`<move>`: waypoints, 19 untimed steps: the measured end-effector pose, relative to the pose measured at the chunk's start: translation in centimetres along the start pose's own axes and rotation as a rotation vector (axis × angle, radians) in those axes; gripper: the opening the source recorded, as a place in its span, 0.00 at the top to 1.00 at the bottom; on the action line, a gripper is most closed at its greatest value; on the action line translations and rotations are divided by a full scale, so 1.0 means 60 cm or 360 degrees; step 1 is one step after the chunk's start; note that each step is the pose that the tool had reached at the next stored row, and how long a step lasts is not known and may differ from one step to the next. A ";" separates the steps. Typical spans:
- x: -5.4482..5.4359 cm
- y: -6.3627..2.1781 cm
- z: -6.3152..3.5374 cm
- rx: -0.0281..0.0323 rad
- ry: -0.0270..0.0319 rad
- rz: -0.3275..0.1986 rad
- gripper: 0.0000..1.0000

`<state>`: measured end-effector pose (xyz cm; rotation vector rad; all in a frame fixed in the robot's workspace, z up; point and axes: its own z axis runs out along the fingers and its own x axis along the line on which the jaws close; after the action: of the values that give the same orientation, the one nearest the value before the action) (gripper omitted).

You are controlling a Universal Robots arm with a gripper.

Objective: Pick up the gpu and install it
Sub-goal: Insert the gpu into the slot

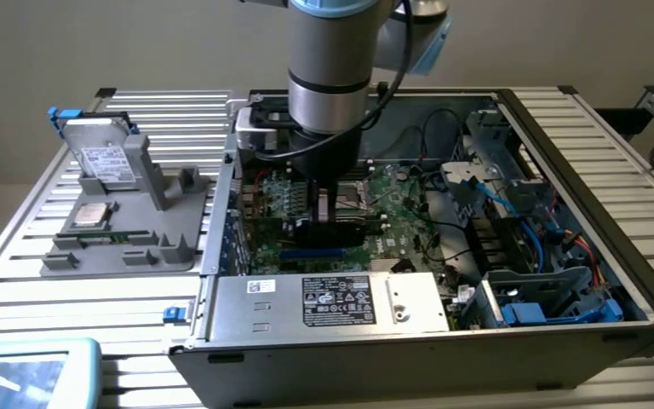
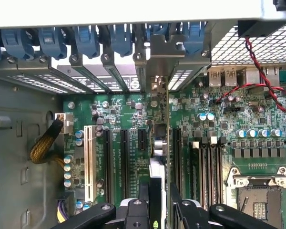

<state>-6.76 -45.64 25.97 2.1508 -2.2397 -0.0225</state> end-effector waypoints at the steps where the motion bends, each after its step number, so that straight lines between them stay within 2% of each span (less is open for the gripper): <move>1: 0.000 0.000 0.000 0.00001 -0.00003 0.0000 0.73; 9: 0.000 0.000 0.002 -0.00012 -0.00007 0.0000 0.73; 13: 0.000 0.000 0.002 -0.00134 -0.00008 0.0000 0.73; 19: 0.000 0.000 0.003 -0.00186 -0.00048 -0.0001 0.73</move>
<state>-6.74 -45.66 25.78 2.1468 -2.2350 -0.0388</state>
